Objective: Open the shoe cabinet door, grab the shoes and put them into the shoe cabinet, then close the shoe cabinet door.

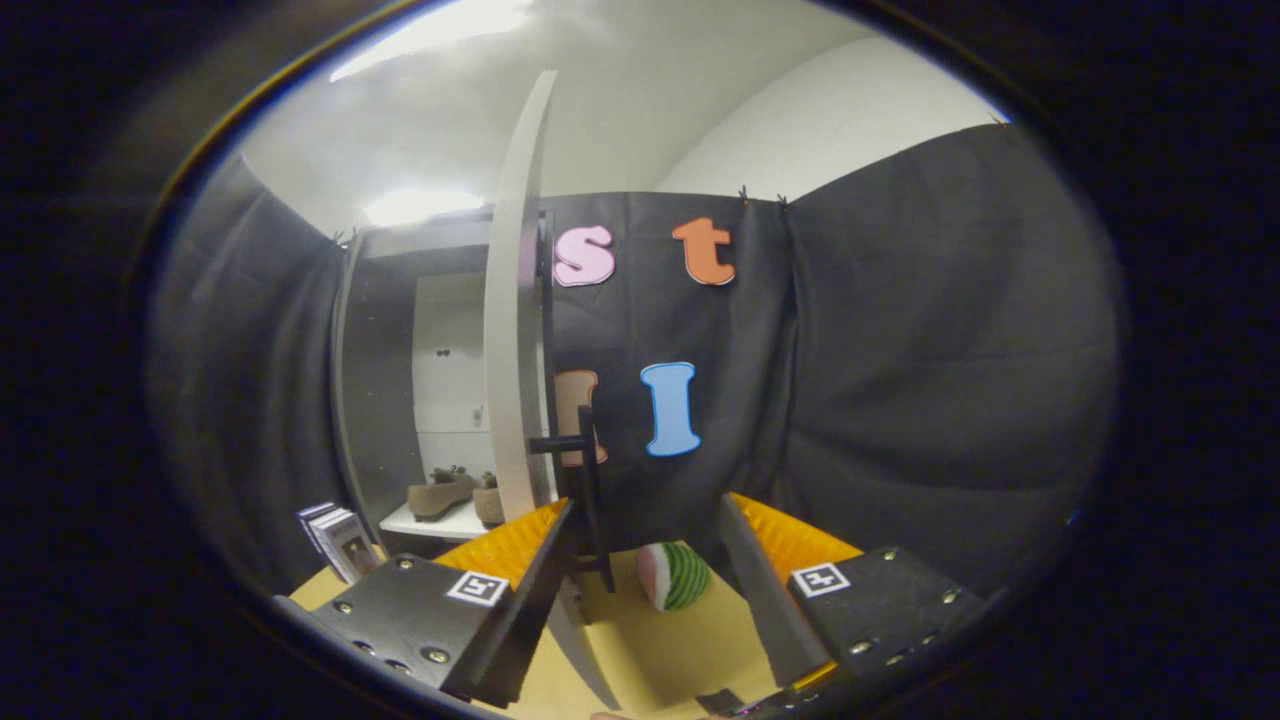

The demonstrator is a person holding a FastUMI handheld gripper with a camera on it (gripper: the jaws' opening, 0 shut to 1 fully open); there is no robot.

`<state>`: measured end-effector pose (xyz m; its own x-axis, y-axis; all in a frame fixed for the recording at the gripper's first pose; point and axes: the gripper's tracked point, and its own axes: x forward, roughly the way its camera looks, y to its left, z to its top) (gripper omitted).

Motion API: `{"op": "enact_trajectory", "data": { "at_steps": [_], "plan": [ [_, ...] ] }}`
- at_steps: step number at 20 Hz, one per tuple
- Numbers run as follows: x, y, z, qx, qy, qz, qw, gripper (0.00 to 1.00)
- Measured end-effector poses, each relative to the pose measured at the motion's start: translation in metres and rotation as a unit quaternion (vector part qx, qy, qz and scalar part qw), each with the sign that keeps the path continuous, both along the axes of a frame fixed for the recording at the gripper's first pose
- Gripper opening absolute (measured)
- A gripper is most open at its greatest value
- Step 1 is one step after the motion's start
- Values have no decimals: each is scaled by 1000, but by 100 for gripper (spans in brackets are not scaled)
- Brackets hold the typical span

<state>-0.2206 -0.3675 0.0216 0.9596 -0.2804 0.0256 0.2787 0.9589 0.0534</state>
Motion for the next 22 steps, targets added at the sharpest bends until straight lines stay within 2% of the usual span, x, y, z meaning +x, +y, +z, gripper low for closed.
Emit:
{"op": "enact_trajectory", "data": {
  "at_steps": [3, 7, 15, 22],
  "plan": [
    [2, 10, -1, 15, -5, 17, 1000, 89],
    [8, 42, -4, 18, -2, 60, 998, 89],
    [28, 133, -7, 26, 1, 144, 989, 89],
    [74, 203, -21, 50, 12, 189, 981, 89]
  ]
}}
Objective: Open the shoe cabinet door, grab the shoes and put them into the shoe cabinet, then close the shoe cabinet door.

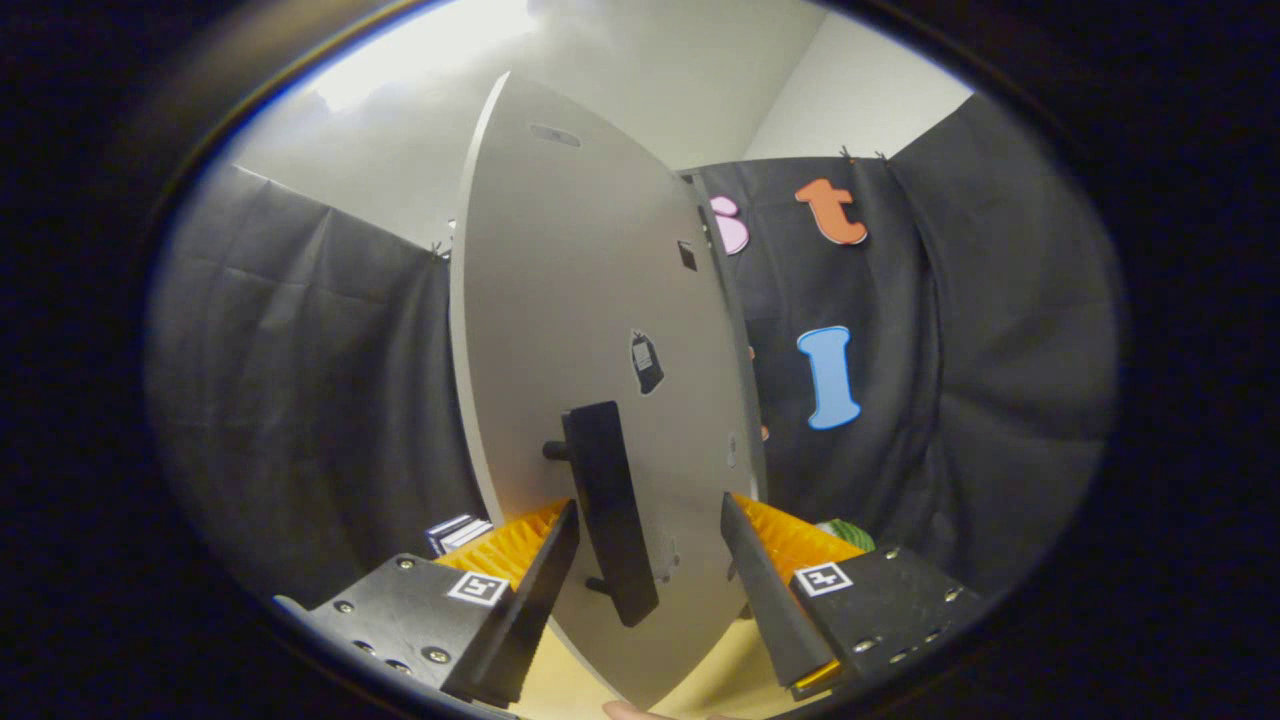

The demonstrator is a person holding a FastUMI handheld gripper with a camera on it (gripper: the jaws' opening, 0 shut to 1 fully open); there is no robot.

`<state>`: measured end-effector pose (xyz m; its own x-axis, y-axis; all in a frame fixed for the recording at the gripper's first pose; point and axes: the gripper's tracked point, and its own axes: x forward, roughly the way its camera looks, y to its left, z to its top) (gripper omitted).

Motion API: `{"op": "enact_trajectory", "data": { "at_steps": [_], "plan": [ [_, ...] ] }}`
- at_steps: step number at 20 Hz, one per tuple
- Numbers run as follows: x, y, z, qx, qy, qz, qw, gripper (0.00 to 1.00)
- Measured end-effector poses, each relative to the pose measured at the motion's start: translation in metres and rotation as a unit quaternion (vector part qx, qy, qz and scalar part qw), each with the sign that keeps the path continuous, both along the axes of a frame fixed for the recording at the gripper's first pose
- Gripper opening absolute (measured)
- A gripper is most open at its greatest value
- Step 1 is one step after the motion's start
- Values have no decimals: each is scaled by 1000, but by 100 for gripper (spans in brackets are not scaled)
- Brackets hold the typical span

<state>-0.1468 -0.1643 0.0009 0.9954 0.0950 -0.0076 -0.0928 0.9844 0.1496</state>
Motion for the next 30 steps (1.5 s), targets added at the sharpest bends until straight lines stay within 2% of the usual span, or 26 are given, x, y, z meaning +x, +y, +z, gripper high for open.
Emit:
{"op": "enact_trajectory", "data": {
  "at_steps": [5, 7, 11, 19, 24, 30],
  "plan": [
    [35, 38, -3, 3, 12, 20, 1000, 89],
    [48, 52, -3, -6, 12, 26, 1000, 93],
    [67, 80, -2, -33, 1, 17, 999, 97],
    [108, 128, -13, -39, 4, 2, 999, 97],
    [139, 146, -17, -36, 3, -15, 999, 97],
    [181, 153, -15, -36, 3, -16, 999, 97]
  ]
}}
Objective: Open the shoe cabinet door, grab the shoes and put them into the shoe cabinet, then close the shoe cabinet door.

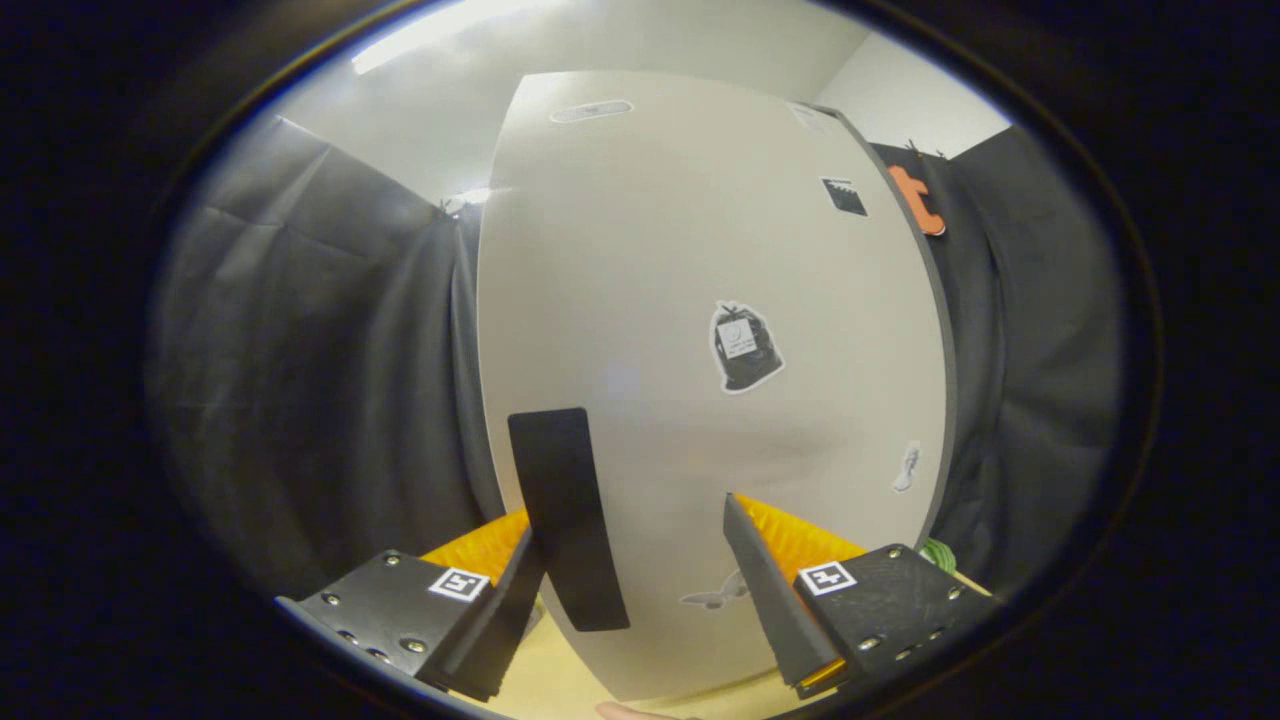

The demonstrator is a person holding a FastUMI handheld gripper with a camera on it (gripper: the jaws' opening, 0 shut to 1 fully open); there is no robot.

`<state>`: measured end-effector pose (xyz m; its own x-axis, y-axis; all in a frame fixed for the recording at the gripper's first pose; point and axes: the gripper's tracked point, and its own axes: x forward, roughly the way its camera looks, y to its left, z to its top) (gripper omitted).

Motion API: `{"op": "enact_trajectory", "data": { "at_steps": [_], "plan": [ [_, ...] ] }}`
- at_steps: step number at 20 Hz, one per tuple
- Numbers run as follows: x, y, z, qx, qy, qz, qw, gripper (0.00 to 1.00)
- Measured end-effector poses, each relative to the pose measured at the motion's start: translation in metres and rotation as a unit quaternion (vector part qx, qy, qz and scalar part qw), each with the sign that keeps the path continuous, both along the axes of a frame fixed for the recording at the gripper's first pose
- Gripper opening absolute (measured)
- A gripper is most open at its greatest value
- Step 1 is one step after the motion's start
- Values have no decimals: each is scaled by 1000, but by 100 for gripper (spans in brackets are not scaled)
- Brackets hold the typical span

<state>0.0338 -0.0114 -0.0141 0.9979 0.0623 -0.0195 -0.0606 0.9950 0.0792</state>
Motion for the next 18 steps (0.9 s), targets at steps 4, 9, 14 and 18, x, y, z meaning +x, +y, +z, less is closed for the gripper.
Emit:
{"op": "enact_trajectory", "data": {
  "at_steps": [4, 9, 14, 18],
  "plan": [
    [18, 7, -1, 0, 0, 1, 1000, 97],
    [34, 13, -3, -3, -2, -1, 1000, 97],
    [42, 17, -6, -6, -5, -14, 1000, 97],
    [45, 14, -4, -7, -8, -19, 1000, 98]
  ]
}}
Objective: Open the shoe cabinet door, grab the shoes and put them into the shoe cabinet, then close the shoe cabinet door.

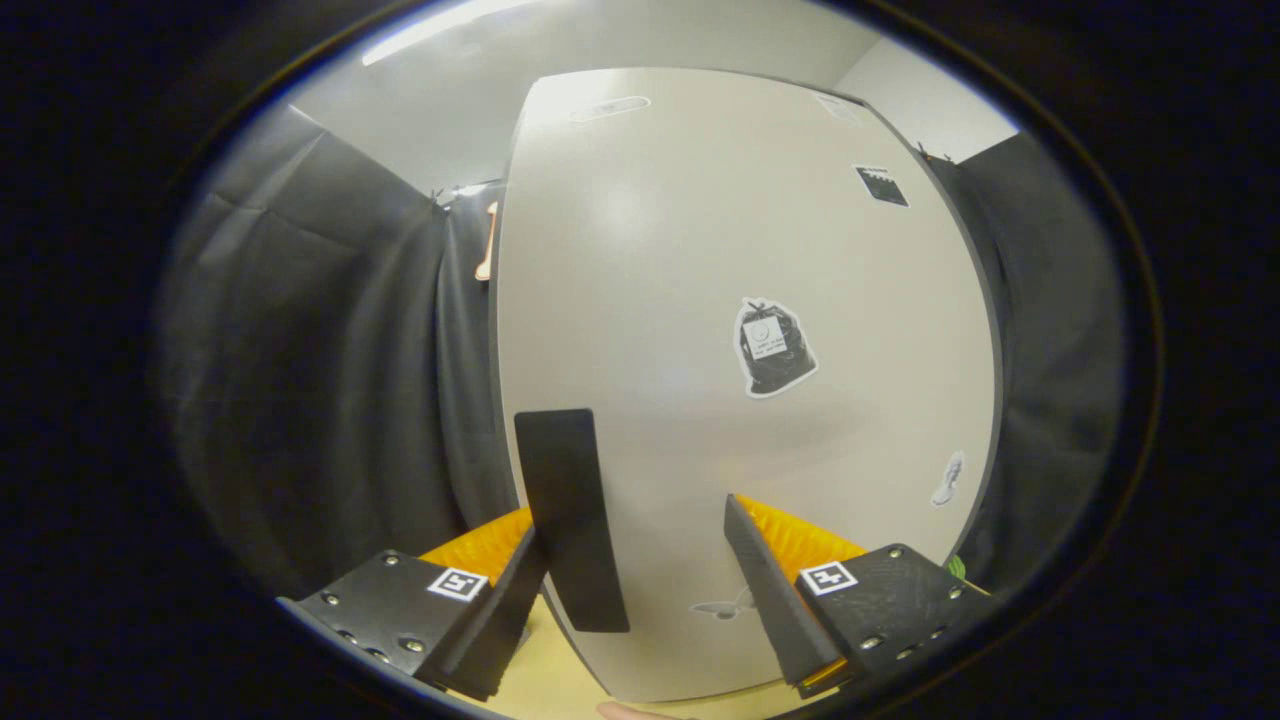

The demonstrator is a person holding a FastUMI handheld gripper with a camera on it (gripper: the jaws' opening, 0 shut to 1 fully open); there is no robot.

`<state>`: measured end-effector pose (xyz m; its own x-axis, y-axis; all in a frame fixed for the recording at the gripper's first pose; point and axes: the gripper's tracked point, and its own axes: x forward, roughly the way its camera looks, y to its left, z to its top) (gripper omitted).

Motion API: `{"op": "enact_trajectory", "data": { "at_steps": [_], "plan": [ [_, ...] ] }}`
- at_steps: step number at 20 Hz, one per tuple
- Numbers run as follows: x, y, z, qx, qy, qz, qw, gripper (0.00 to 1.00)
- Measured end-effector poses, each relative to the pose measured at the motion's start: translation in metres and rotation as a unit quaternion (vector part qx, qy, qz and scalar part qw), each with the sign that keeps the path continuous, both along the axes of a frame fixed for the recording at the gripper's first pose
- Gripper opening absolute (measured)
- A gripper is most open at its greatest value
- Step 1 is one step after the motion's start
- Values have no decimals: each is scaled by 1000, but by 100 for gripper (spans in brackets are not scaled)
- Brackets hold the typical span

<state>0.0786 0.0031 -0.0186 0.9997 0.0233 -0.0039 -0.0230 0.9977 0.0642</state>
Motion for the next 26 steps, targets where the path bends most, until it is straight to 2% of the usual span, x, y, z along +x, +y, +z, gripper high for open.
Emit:
{"op": "enact_trajectory", "data": {
  "at_steps": [19, 26],
  "plan": [
    [12, -1, 0, -4, -10, -23, 1000, 98],
    [13, 2, -1, 6, -5, -16, 1000, 98]
  ]
}}
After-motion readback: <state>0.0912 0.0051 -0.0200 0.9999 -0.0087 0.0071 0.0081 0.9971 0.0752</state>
